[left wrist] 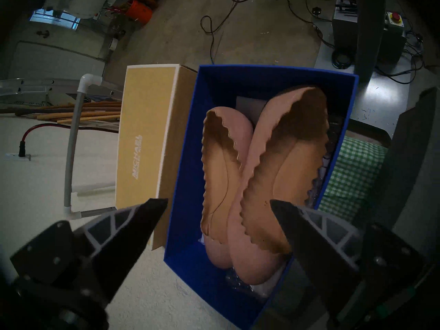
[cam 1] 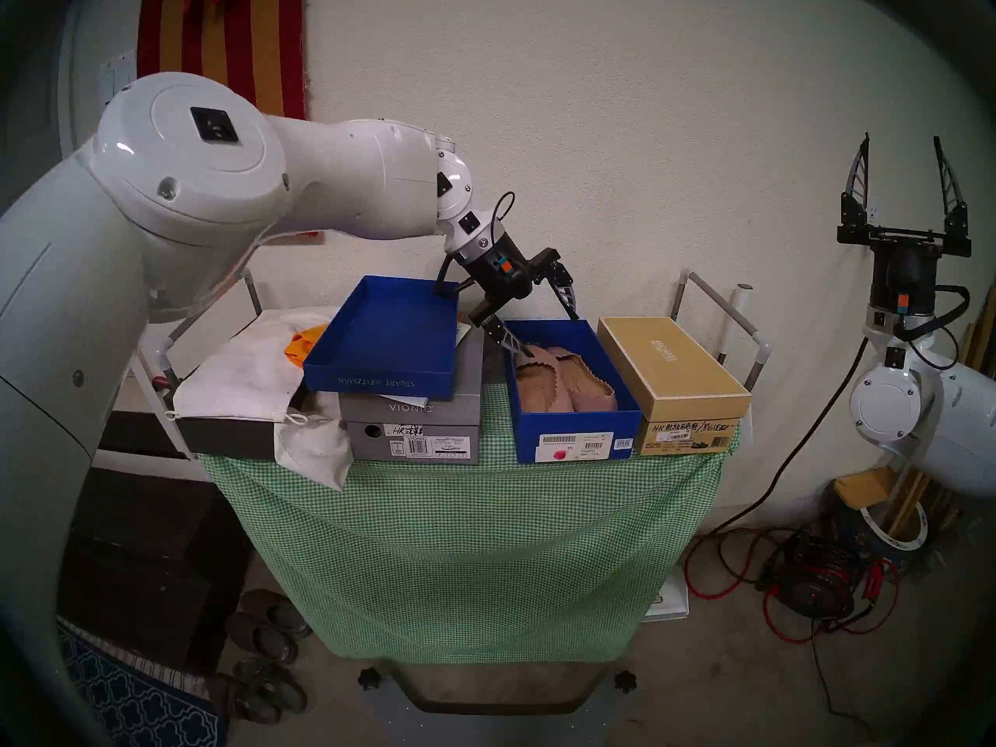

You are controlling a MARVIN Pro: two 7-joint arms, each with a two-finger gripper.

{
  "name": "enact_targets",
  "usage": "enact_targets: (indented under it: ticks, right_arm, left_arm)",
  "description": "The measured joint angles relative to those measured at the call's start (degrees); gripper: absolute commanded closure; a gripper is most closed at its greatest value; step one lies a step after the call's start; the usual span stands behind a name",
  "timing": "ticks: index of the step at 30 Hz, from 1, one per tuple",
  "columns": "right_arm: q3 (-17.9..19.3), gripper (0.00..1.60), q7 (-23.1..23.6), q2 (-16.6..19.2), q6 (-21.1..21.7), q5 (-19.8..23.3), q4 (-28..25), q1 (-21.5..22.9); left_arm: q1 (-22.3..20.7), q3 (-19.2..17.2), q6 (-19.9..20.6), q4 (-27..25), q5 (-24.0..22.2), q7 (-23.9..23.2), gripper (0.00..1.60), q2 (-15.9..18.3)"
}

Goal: Put shoes into shoe box

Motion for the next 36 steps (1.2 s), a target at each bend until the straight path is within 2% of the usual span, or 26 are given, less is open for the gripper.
enact_targets:
  ticks: [6,15,18,23,36]
  right_arm:
    - [0.5,0.0,0.0,0.0,0.0,0.0,0.0,-0.4]
    - [1.0,0.0,0.0,-0.1,0.0,-0.1,0.1,-0.9]
    - [1.1,0.0,0.0,-0.1,0.0,-0.1,0.1,-1.1]
    - [1.3,0.0,0.0,-0.1,0.0,-0.1,0.1,-1.3]
    - [1.8,0.0,0.0,-0.1,0.0,-0.1,0.1,-1.7]
  left_arm:
    - [-1.8,-2.8,0.0,-1.2,-3.3,0.0,0.0,2.9]
    - [-3.5,-10.1,0.0,-2.3,-9.4,2.9,0.0,8.4]
    - [-4.1,-13.1,0.0,-2.5,-11.9,5.7,0.0,10.6]
    - [-4.5,-15.8,0.0,-1.7,-15.1,9.5,0.0,13.6]
    - [-5.1,-20.6,0.0,4.0,-22.7,19.6,0.0,22.0]
